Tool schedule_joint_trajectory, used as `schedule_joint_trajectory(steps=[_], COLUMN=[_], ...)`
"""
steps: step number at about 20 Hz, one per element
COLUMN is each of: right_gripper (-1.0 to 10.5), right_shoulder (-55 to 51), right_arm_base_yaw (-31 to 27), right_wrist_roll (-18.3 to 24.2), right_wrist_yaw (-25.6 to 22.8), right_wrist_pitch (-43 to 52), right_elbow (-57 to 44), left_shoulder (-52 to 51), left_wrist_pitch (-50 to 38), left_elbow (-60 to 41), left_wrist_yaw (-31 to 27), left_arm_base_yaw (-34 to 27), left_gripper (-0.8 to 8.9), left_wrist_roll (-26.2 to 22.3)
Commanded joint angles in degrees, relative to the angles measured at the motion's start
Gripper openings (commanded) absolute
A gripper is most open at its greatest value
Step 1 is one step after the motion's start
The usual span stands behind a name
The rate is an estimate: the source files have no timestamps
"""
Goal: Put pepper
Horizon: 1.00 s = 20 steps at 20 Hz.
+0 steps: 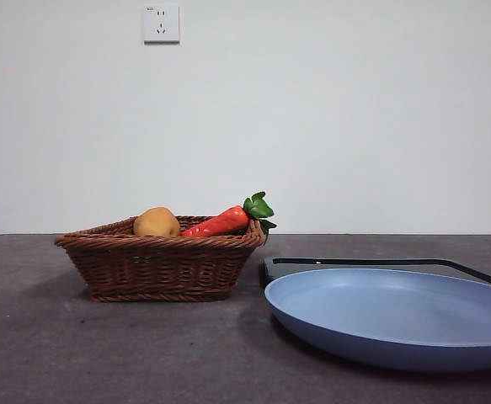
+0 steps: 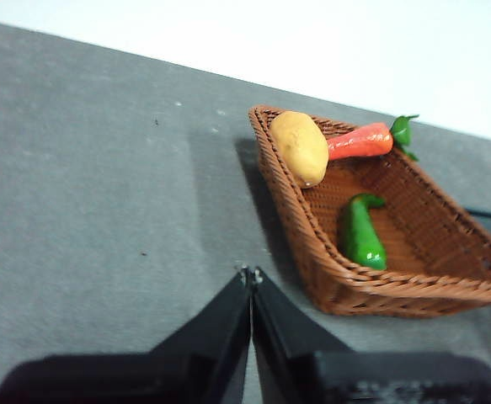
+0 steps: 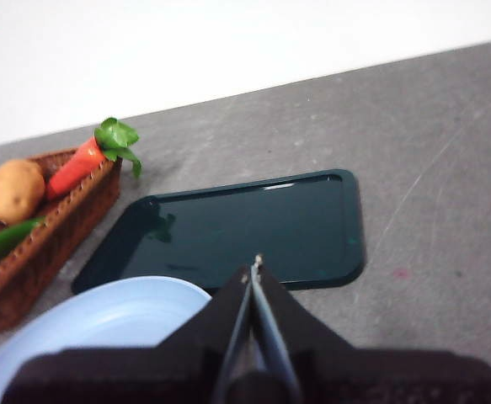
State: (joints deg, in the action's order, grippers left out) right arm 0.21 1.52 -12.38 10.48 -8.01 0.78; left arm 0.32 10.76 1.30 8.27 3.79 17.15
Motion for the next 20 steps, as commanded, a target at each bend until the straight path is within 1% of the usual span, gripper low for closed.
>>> schedule_joint_trajectory(steps=[1,3,6,8,12,15,17,20], right_gripper=[0.1,0.1,0.1,0.1,0.1,0.1,0.1,0.1], right_shoulder=[-0.1,-0.1,0.2,1.0,5.2,10.0,13.5,19.4], right_arm_base_yaw=[0.0,0.1,0.0,0.1,0.2,0.2,0.2,0.5], right_wrist_roll=[-7.2,-10.4,-12.3,-12.9,-12.6,-10.9,-8.6,-4.2], right_wrist_yaw=[0.1,0.1,0.1,0.2,2.4,4.2,5.7,8.1], right_wrist_pitch=[0.7,0.7,0.7,0.6,-1.4,-4.9,-8.5,-16.0], right_elbow=[0.2,1.3,3.8,5.9,12.3,18.0,22.3,29.6], left_shoulder=[-0.2,-0.2,0.4,1.3,5.6,10.5,14.2,20.2], left_wrist_pitch=[-2.8,-4.8,-4.1,-3.2,-0.5,1.0,3.0,7.8], left_elbow=[-0.1,0.5,2.8,4.7,10.3,14.9,18.4,24.2], left_wrist_yaw=[2.9,5.0,5.9,7.0,8.9,11.8,13.6,17.4], left_arm_base_yaw=[-0.1,-0.1,-0.1,-0.1,-0.1,-0.1,-0.1,-0.1], left_gripper=[0.07,0.07,0.07,0.07,0.07,0.07,0.07,0.07], left_wrist_roll=[5.4,7.6,8.5,8.5,8.2,6.3,4.2,-0.3])
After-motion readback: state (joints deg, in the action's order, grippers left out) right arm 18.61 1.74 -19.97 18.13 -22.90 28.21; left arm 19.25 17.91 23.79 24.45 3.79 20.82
